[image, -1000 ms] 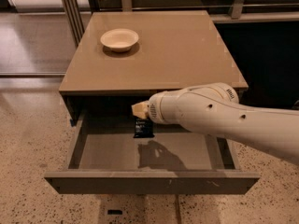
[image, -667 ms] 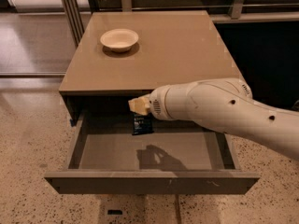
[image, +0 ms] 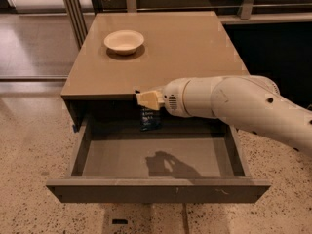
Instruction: Pick rxbar blueberry from top drawer and place on counter
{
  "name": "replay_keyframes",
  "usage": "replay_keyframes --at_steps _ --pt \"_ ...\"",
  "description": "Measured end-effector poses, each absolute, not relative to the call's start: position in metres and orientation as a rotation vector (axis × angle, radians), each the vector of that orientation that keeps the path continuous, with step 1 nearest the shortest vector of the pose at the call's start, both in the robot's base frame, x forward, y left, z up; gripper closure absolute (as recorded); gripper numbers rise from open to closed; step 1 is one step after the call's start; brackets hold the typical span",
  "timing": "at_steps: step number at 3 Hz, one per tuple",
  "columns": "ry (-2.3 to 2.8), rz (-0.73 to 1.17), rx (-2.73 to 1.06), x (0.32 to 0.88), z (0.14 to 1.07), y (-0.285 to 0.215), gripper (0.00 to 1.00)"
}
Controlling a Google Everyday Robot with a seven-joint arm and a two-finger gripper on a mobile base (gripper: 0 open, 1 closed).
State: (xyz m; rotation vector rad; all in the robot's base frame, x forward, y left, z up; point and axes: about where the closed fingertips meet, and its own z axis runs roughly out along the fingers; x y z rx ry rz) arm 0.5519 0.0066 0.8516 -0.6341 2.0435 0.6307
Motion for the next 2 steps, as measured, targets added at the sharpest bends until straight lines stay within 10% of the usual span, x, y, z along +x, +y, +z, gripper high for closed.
replay_keyframes --at_steps 2 --pt "1.940 0.608 -0.667 0.595 0.908 0.001 1.00"
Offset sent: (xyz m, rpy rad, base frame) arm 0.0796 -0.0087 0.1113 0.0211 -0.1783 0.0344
